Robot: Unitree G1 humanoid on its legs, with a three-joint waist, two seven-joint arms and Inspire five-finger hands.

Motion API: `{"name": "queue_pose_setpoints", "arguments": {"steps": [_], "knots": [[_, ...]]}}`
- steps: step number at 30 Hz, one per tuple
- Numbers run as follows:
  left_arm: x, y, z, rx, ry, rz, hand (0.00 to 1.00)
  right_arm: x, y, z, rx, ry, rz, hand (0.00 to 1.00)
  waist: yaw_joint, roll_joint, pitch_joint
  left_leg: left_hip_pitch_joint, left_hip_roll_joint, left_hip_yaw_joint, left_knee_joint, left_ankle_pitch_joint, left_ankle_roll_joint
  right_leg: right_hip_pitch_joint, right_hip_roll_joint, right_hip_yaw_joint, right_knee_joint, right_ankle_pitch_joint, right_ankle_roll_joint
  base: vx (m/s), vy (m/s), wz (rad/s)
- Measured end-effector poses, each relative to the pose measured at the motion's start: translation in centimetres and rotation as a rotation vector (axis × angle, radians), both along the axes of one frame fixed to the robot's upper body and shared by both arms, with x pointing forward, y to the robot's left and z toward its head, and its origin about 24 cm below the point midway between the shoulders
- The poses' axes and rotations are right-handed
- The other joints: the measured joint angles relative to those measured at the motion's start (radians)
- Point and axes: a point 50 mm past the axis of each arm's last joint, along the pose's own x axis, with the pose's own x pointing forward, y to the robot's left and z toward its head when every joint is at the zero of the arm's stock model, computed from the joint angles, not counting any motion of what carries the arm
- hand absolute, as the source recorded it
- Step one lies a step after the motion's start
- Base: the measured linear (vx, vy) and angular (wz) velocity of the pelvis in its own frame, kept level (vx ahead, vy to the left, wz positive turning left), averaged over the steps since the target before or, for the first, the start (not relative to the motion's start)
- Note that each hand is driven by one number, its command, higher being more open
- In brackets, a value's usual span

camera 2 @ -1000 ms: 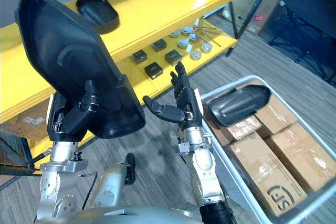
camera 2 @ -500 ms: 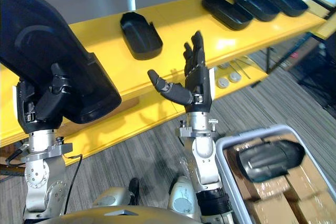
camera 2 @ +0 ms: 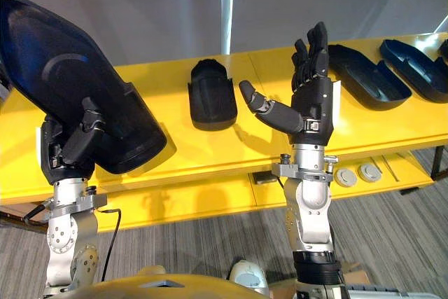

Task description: Walk over and take three plastic housings, then place them on the shelf

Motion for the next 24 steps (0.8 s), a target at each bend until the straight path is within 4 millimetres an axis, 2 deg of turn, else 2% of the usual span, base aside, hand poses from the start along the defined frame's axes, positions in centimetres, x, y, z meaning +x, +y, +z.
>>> {"name": "queue_pose_setpoints", "arguments": {"steps": [2, 4, 5, 6, 9, 12, 15, 21, 22, 24], "knots": [[0.3, -0.3, 0.4, 0.031, -0.015, -0.012, 0.00, -0.6, -0.1, 1.0, 0.026, -0.070, 0.015, 1.00, 0.000, 0.001, 0.001, -0.018, 0.002, -0.005, -0.104, 0.023, 0.000, 0.023, -0.026, -0.001, -0.027, 0.006, 0.033, 0.02, 0.129, 0.08], [0.3, -0.7, 0.5, 0.042, -0.018, -0.026, 0.00, -0.8, -0.2, 1.1, 0.028, -0.084, 0.024, 1.00, 0.002, 0.028, -0.009, -0.022, 0.014, -0.007, -0.166, 0.143, -0.005, 0.028, -0.030, 0.005, -0.032, 0.009, 0.077, 0.00, 0.235, -0.13], [0.4, -0.8, 0.5, 0.053, -0.016, -0.035, 0.00, -1.0, -0.3, 0.6, 0.050, -0.071, 0.021, 1.00, 0.004, 0.033, -0.014, -0.008, -0.002, -0.001, -0.180, 0.131, -0.045, 0.029, -0.054, 0.014, -0.029, 0.005, 0.096, 0.01, 0.358, -0.07], [0.4, -0.6, 0.7, 0.074, -0.017, -0.039, 0.00, -1.5, -0.2, -0.2, 0.072, -0.046, 0.017, 1.00, -0.003, 0.004, -0.013, 0.011, -0.049, 0.008, -0.230, 0.145, -0.025, 0.036, -0.091, 0.016, -0.034, 0.017, 0.119, 0.00, 0.340, 0.03], [0.6, 0.3, 1.1, 0.134, 0.006, -0.045, 0.00, -2.2, 0.0, -1.5, 0.119, 0.002, 0.003, 1.00, -0.023, -0.044, -0.013, 0.028, -0.143, 0.010, -0.325, 0.187, 0.012, 0.024, -0.178, 0.002, -0.039, 0.042, 0.158, 0.00, 0.241, 0.27], [0.7, 1.7, 1.0, 0.199, 0.065, -0.035, 0.00, -2.4, 0.1, -2.5, 0.152, 0.060, 0.047, 1.00, -0.023, -0.051, -0.014, 0.026, -0.186, 0.009, -0.347, 0.193, 0.030, 0.024, -0.218, -0.007, -0.042, 0.049, 0.169, 0.01, 0.142, 0.18], [0.8, 2.8, 1.0, 0.257, 0.119, -0.030, 0.00, -2.1, 0.3, -2.9, 0.156, 0.109, 0.112, 1.00, -0.023, -0.052, -0.015, 0.022, -0.186, 0.010, -0.366, 0.199, 0.030, 0.026, -0.217, -0.025, -0.058, 0.057, 0.180, 0.05, 0.026, 0.10], [3.1, 2.0, -0.6, 0.317, 0.269, -0.186, 0.00, -1.2, 1.2, -3.0, 0.114, 0.164, 0.174, 1.00, -0.034, -0.051, -0.015, 0.020, -0.182, -0.002, -0.405, 0.235, 0.034, 0.025, -0.209, -0.059, -0.075, 0.075, 0.185, 0.06, -0.015, 0.12], [4.4, 1.5, -1.4, 0.327, 0.314, -0.240, 0.00, -0.7, 1.9, -3.0, 0.101, 0.176, 0.208, 1.00, -0.042, -0.051, -0.015, 0.028, -0.180, 0.003, -0.414, 0.239, 0.035, 0.025, -0.206, -0.059, -0.075, 0.088, 0.179, 0.03, 0.019, -0.05], [5.5, 1.4, -1.6, 0.339, 0.326, -0.266, 0.00, -0.3, 2.4, -2.9, 0.085, 0.178, 0.234, 1.00, -0.045, -0.051, -0.015, 0.030, -0.178, 0.008, -0.415, 0.239, 0.035, 0.022, -0.203, -0.058, -0.078, 0.099, 0.174, 0.00, 0.022, -0.10]]}}
